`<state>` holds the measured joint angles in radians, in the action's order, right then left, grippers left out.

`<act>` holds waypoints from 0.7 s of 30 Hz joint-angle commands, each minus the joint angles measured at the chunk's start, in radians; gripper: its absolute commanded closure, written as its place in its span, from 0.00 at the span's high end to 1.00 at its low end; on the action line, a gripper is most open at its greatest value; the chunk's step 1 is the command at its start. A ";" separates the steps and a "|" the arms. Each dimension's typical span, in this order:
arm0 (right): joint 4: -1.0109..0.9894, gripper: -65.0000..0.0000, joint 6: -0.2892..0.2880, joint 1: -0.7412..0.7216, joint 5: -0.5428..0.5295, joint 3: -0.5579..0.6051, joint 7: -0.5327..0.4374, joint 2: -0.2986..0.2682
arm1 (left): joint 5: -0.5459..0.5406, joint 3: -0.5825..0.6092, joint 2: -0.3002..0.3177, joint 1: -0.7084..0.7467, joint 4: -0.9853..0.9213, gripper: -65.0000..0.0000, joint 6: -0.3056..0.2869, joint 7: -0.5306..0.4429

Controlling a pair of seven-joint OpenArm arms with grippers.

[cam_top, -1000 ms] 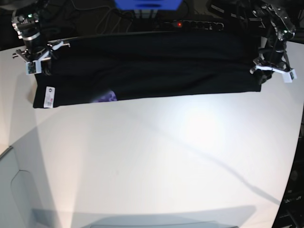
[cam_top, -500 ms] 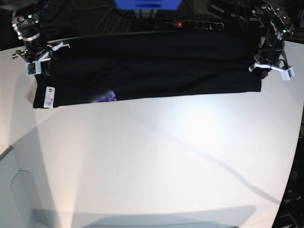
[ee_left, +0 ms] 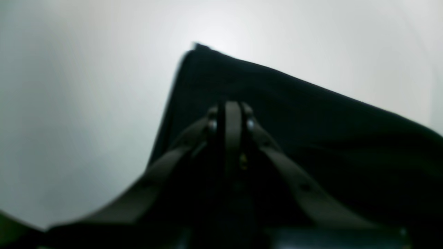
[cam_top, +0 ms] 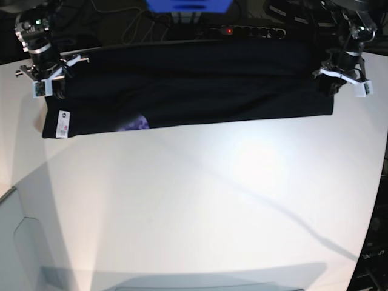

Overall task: Fold the T-shirt properly
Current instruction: 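Hold both ends of the black strip with the left and right grippers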

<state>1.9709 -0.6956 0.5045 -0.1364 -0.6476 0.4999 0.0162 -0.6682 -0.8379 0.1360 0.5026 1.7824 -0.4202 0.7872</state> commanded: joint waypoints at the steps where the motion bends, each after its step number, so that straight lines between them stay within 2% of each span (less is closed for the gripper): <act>1: 0.015 0.00 -0.003 0.003 -0.012 -0.007 -0.022 -0.009 | 0.008 -0.007 0.021 0.012 0.009 0.00 -0.019 -0.016; 4: 0.015 0.00 -0.003 0.003 -0.012 -0.007 -0.022 -0.008 | 0.055 -0.007 0.026 0.012 0.006 0.04 -0.029 -0.015; 9: 0.015 0.00 -0.003 0.003 -0.012 -0.008 -0.022 -0.008 | 0.087 -0.008 0.026 0.029 0.006 0.29 -0.036 -0.013; 11: 0.015 0.00 -0.003 0.003 -0.012 -0.010 -0.022 -0.008 | 0.086 -0.008 0.026 0.044 0.006 0.36 -0.035 -0.013; 16: 0.015 0.00 -0.003 0.003 -0.013 -0.011 -0.022 -0.008 | 0.086 -0.011 0.027 0.054 -0.028 0.37 -0.033 -0.016; 21: 0.017 0.00 -0.003 0.001 -0.015 -0.011 -0.022 -0.009 | 0.080 -0.071 0.027 0.047 -0.075 0.37 -0.035 -0.016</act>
<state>1.9709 -0.6956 0.5045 -0.1364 -0.6533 0.5011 0.0162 -0.5739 -0.9039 0.1516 0.5457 1.6932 -0.4526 0.7891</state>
